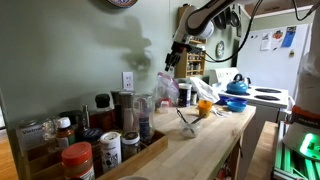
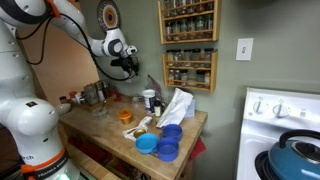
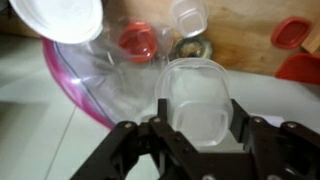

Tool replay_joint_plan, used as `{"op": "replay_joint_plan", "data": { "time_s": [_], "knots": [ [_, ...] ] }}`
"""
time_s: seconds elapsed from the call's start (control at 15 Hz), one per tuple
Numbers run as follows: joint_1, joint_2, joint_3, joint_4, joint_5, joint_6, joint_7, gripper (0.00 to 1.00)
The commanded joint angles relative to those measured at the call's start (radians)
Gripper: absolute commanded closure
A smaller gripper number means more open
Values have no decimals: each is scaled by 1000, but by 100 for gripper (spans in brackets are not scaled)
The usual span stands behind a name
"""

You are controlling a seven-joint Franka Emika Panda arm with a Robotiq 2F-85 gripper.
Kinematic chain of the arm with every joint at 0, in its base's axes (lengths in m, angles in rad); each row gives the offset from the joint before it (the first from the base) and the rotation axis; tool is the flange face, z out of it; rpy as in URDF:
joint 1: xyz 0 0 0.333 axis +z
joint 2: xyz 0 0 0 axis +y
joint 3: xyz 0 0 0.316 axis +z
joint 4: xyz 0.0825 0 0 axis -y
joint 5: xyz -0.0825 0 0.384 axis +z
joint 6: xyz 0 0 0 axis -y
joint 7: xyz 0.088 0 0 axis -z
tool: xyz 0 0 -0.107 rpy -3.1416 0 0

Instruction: Lift the plastic cup on top and put it on the coffee cup lid

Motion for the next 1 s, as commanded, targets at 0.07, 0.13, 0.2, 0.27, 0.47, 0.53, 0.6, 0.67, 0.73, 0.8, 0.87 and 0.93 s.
{"op": "replay_joint_plan", "data": {
  "time_s": [0.07, 0.13, 0.2, 0.27, 0.47, 0.53, 0.6, 0.67, 0.73, 0.8, 0.87, 0.93],
  "knots": [
    [-71, -113, -34, -25, -262, 9, 253, 66],
    [-89, -118, -39, -21, -284, -22, 282, 66],
    [-103, -123, -43, -22, -295, -52, 305, 66],
    [-109, -121, -53, -30, -268, -78, 300, 66],
    [-84, -77, -83, -51, -81, -134, 189, 66],
    [-84, -64, -88, -60, -38, -122, 166, 66],
    [-83, -55, -94, -70, 14, -100, 134, 66],
    [-85, -51, -104, -81, 69, -65, 89, 66],
    [-96, -56, -110, -88, 93, -47, 100, 66],
    [-92, -47, -91, -61, 26, -85, 137, 66],
    [-95, -42, -96, -61, 33, -79, 131, 41],
    [-95, -41, -97, -60, 32, -79, 131, 66]
  ]
}}
